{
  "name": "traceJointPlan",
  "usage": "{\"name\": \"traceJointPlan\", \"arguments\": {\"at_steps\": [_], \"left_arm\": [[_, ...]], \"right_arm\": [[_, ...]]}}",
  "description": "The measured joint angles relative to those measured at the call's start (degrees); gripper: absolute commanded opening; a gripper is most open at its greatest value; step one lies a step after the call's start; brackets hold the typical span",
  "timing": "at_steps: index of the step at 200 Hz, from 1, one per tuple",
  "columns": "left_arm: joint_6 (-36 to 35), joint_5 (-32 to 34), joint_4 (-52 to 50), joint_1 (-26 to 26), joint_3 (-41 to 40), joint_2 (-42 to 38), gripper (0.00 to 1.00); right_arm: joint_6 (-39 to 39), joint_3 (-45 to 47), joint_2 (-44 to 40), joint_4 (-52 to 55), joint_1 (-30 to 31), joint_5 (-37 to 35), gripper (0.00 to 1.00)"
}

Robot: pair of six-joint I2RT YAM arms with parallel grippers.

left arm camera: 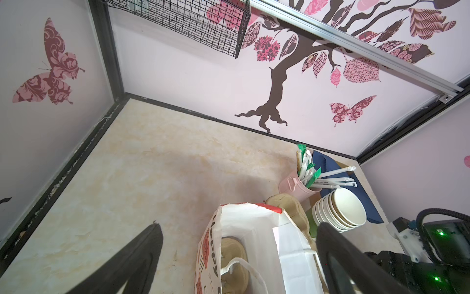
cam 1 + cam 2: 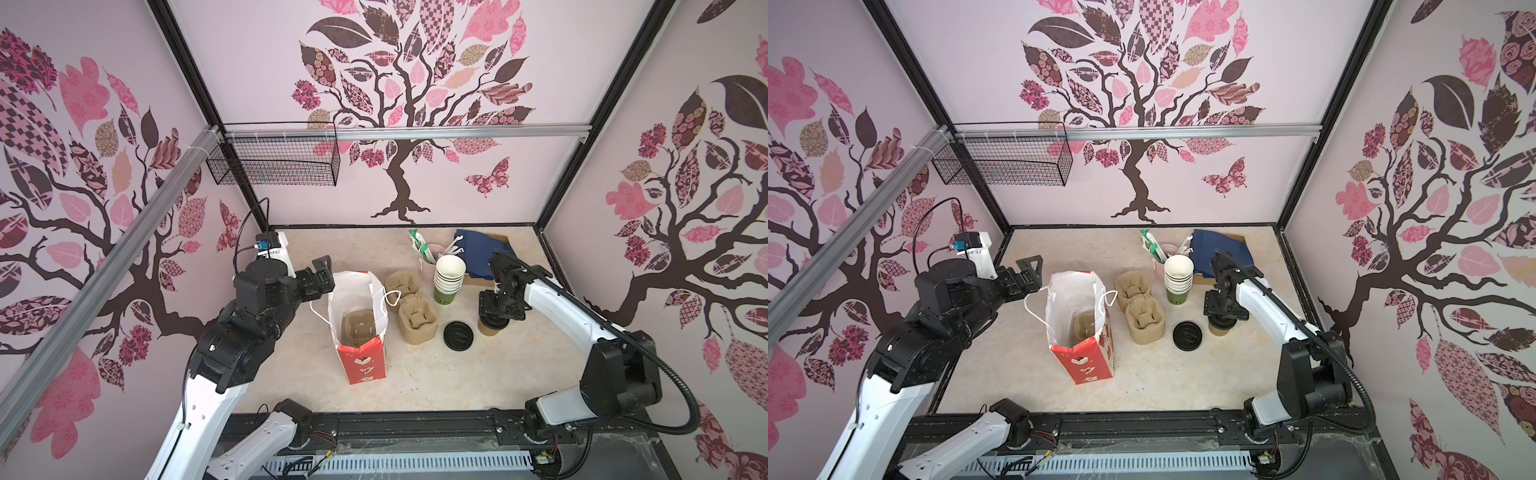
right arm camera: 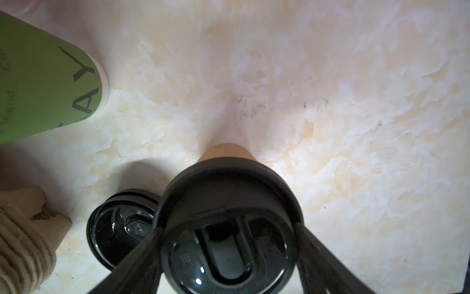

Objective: Pack a coffee takeout order
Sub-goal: Pick up the coffee cup at the middle-right of the table, then pick up the takeout bag from the center of the table.

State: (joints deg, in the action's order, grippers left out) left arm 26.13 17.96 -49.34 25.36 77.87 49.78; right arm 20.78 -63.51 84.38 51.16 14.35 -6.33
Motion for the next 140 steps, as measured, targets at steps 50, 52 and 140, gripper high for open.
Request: {"name": "traceJointPlan", "arguments": {"at_steps": [50,52,140], "left_arm": [[0.0,0.0,0.0,0.0,-0.2,0.0,0.98],[0.0,0.0,0.0,0.0,-0.2,0.0,0.98],[0.1,0.0,0.0,0.0,-0.5,0.2,0.98]], "right_arm": [[0.2,0.0,0.1,-0.2,0.2,0.1,0.81],[0.2,0.0,0.1,-0.2,0.2,0.1,0.81],[0.9,0.0,0.4,-0.3,0.3,0.1,0.75]]}}
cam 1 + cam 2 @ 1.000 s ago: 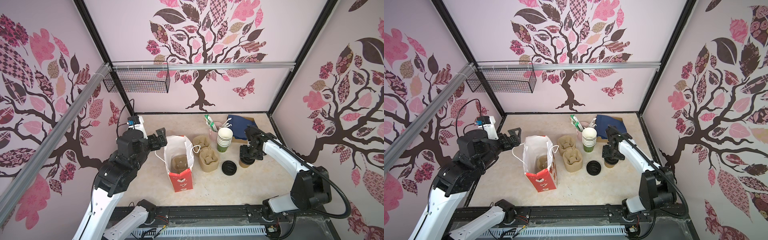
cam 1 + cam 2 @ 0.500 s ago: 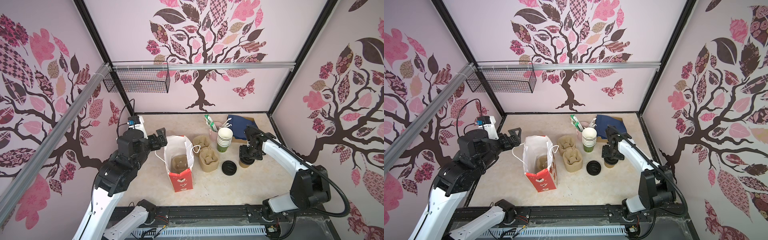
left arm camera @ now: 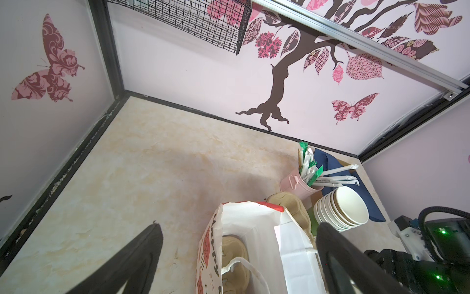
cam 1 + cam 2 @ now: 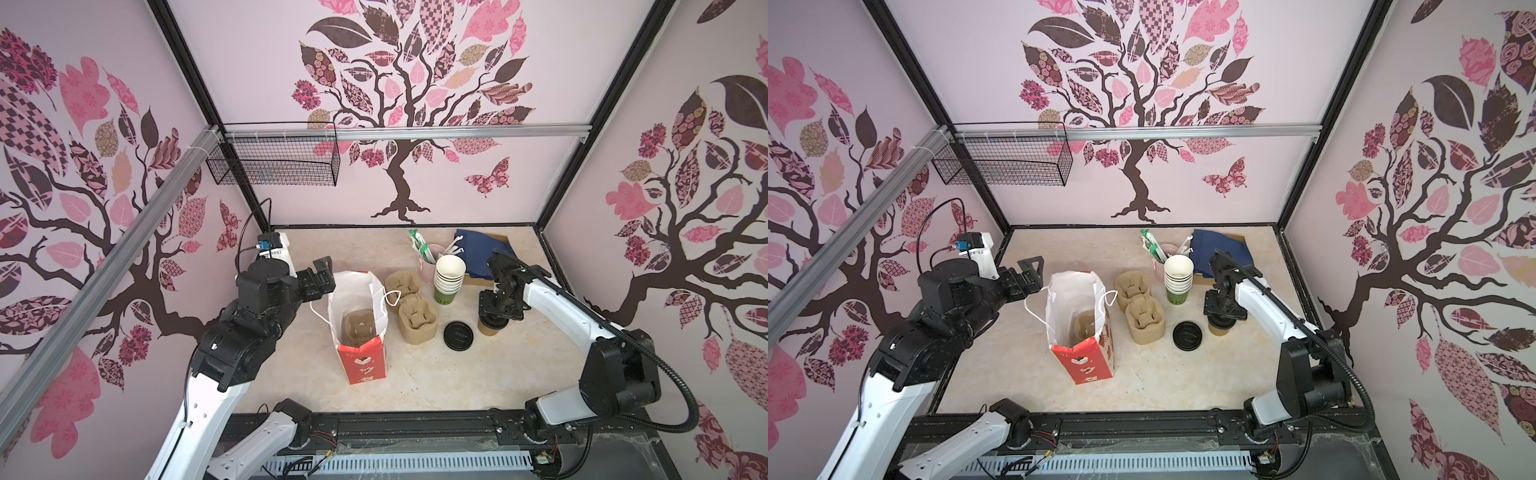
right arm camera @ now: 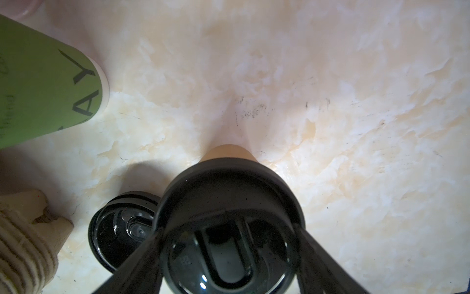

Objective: Pack a coffee takeout order
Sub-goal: Pick up the takeout bag from the center of the table.

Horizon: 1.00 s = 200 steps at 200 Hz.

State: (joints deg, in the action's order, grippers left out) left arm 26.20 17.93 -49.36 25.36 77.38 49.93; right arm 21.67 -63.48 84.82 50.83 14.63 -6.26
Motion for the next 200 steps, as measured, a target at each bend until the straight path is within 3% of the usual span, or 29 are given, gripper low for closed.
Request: {"name": "traceJointPlan", "arguments": {"at_steps": [87,136,200], "left_arm": [[0.9,-0.5,-0.1,-0.6,-0.2,2.8,0.98],[2.3,-14.8,-0.3,-16.8,-0.3,4.3,0.98],[0.4,-26.3,-5.5,-17.9,-3.3,4.3,0.98]], "right_arm": [[-0.1,-1.1,-0.2,2.0,0.2,0.1,0.75],[0.0,-4.2,-3.2,4.2,0.3,0.8,0.74],[-0.3,-9.4,-8.9,9.1,0.4,1.9,0.76]]}}
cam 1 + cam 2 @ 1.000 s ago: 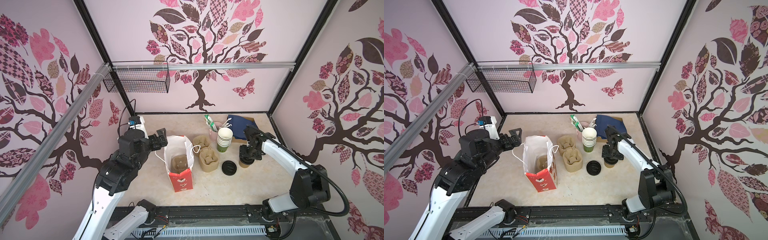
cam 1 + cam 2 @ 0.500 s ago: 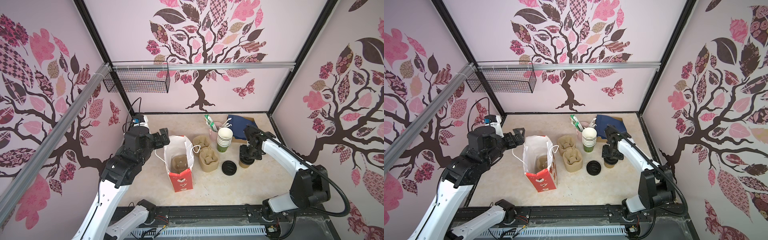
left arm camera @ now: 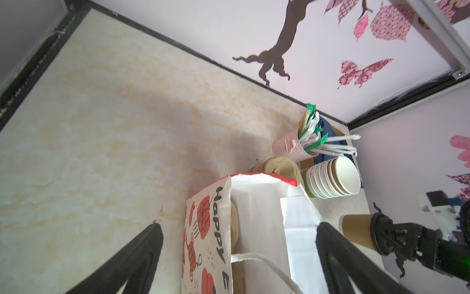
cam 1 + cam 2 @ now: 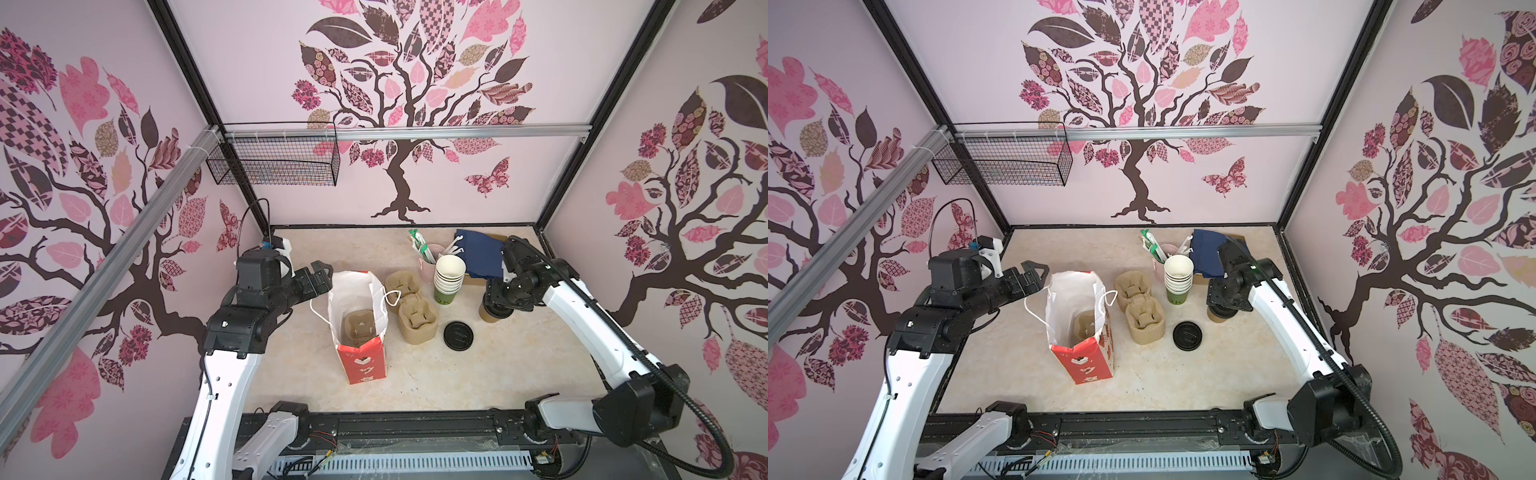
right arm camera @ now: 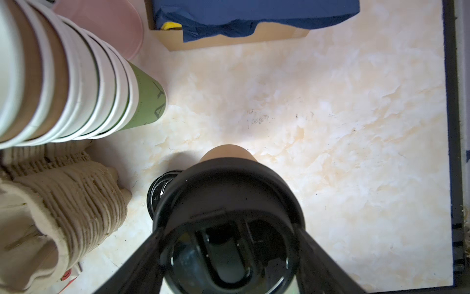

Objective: Pack a coffee takeout order
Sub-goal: Pick up the takeout bag from the center of the table.

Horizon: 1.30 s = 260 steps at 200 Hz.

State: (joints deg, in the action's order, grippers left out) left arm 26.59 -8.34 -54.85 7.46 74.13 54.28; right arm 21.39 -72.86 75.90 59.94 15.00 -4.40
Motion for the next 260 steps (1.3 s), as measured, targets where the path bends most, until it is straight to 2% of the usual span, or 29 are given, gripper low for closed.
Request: {"name": "traceJointPlan", "arguments": {"at_steps": [30,79,86,105,120,157,195,227,260], "left_arm": [[-2.1,-1.6,-3.9,0.0,0.3,0.4,0.98],[-6.0,-6.0,-8.9,0.0,2.1,5.2,0.97],[-6.4,-6.1,-9.8,0.0,2.4,5.6,0.92],[-7.6,-6.7,-11.3,0.0,3.0,6.6,0.64],[-9.1,-7.3,-12.4,0.0,3.0,7.4,0.48],[-9.8,-7.3,-13.6,-0.1,3.0,8.5,0.34],[-10.4,-7.3,-14.1,-0.1,3.0,8.7,0.09],[-10.6,-7.1,-14.4,-0.1,3.0,8.7,0.0],[-9.9,-7.3,-14.0,-0.1,2.9,8.4,0.0]], "right_arm": [[-0.4,-0.3,-0.8,1.1,0.0,0.5,0.76],[-0.9,-0.3,-0.9,1.2,0.0,1.7,0.76],[-0.9,-0.3,-0.9,1.2,0.0,1.8,0.76],[-1.0,-0.2,-0.9,1.1,0.0,2.1,0.77],[-1.0,-0.2,-0.9,1.1,0.0,2.3,0.77],[-1.1,-0.2,-0.9,0.8,0.0,2.6,0.77],[-1.1,-0.2,-0.9,0.7,0.0,2.8,0.78],[-1.1,-0.2,-0.9,0.7,0.0,3.2,0.77],[-1.3,-0.2,-0.9,0.7,0.0,3.3,0.77]]}}
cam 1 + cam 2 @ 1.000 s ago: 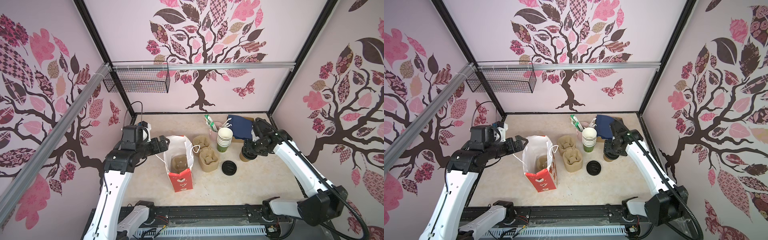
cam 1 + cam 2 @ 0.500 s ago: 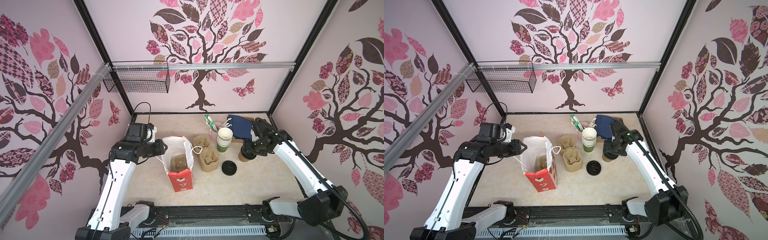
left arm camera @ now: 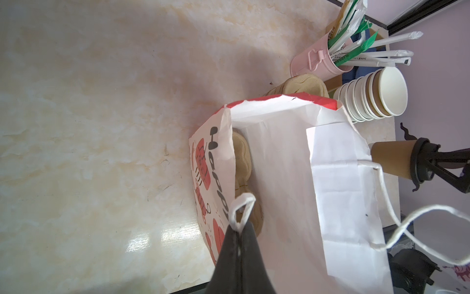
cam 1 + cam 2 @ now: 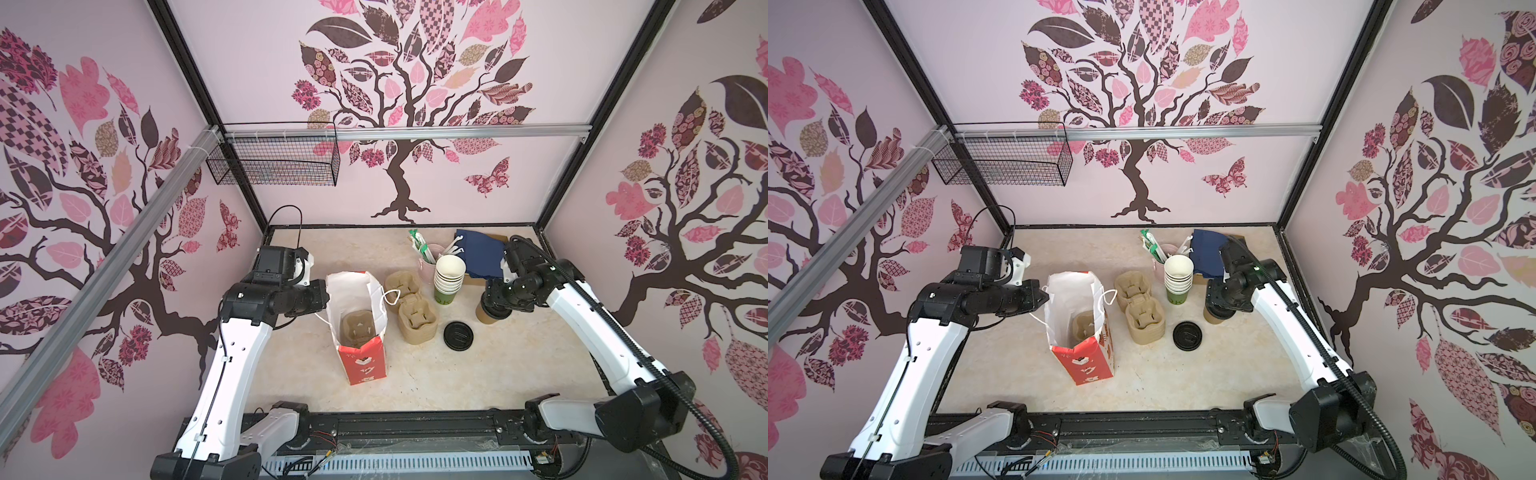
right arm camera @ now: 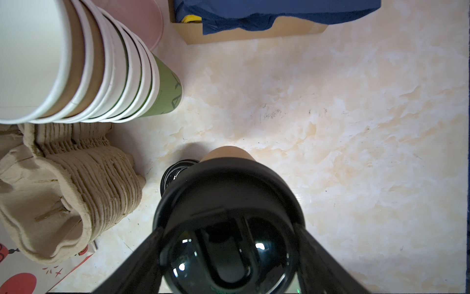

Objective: Pack a coffee takeout order
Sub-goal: Pick up the takeout bag from the center of the table.

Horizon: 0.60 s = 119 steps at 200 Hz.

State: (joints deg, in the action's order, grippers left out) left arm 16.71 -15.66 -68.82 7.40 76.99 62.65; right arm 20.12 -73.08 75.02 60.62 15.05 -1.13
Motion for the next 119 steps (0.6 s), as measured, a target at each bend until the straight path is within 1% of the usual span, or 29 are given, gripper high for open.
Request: {"name": "traceJointPlan", "arguments": {"at_steps": [35,61,95,119], "left_arm": [[3.0,-1.8,3.3,0.0,-0.6,-1.9,0.0],[7.5,-3.4,8.4,0.0,-3.9,-4.7,0.0],[12.4,-3.5,13.4,0.0,-7.5,-7.6,0.0],[13.6,-3.5,15.3,0.1,-7.6,-7.8,0.0]], "right_arm": [[-0.1,-0.2,0.0,0.1,0.2,0.9,0.77],[0.0,-2.7,0.0,1.2,1.3,0.9,0.77],[0.2,-9.2,0.1,2.1,4.7,0.2,0.78],[0.9,-17.1,1.8,3.3,9.6,-1.3,0.78]]}}
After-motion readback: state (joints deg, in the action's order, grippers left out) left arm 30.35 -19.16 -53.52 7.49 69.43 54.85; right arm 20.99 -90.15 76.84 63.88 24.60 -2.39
